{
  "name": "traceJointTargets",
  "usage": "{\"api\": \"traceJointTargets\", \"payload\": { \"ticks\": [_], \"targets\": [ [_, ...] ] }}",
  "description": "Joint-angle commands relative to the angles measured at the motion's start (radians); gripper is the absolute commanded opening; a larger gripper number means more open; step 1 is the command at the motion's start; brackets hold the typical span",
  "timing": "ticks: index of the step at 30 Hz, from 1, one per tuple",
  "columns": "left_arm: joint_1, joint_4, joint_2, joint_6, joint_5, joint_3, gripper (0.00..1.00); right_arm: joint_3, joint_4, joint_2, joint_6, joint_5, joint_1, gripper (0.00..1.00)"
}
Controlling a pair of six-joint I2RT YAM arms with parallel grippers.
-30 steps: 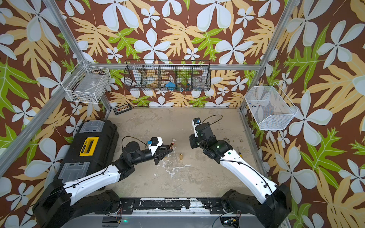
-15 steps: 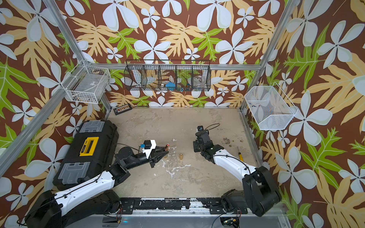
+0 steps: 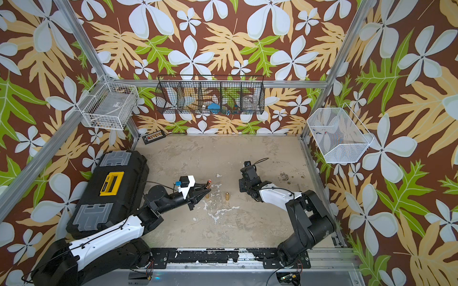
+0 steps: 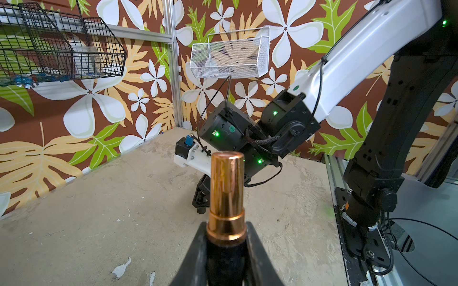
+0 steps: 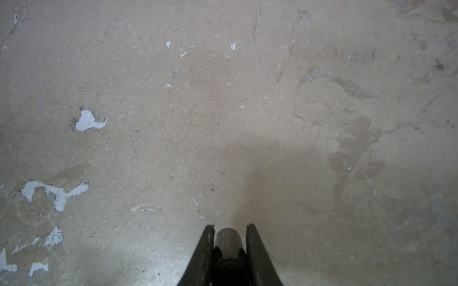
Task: Open the lipstick cap
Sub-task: Place the cover at the center of the board.
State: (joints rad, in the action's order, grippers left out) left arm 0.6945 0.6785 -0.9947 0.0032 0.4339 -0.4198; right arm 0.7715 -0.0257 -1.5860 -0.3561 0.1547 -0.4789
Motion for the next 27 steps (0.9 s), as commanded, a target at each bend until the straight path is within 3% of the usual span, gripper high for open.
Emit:
{"api": "traceJointTargets", "payload": {
  "ticks": [1, 10, 25, 27],
  "targets": [
    [0.000, 0.027, -0.001, 0.011, 0.003, -0.002, 0.09, -0.001, -0.035, -0.018, -0.023, -0.023, -0.001, 0.19],
    [0.000, 0.021, -0.008, 0.009, 0.005, -0.004, 0.09, -0.026, -0.019, -0.021, -0.023, -0.008, -0.002, 0.21],
    [0.000, 0.010, -0.002, 0.001, 0.003, 0.001, 0.10, 0.008, 0.058, 0.012, 0.016, -0.025, -0.001, 0.31],
    [0.000, 0.012, -0.001, 0.001, 0.001, 0.001, 0.10, 0.005, 0.054, 0.011, 0.021, -0.030, -0.001, 0.28]
  ]
}}
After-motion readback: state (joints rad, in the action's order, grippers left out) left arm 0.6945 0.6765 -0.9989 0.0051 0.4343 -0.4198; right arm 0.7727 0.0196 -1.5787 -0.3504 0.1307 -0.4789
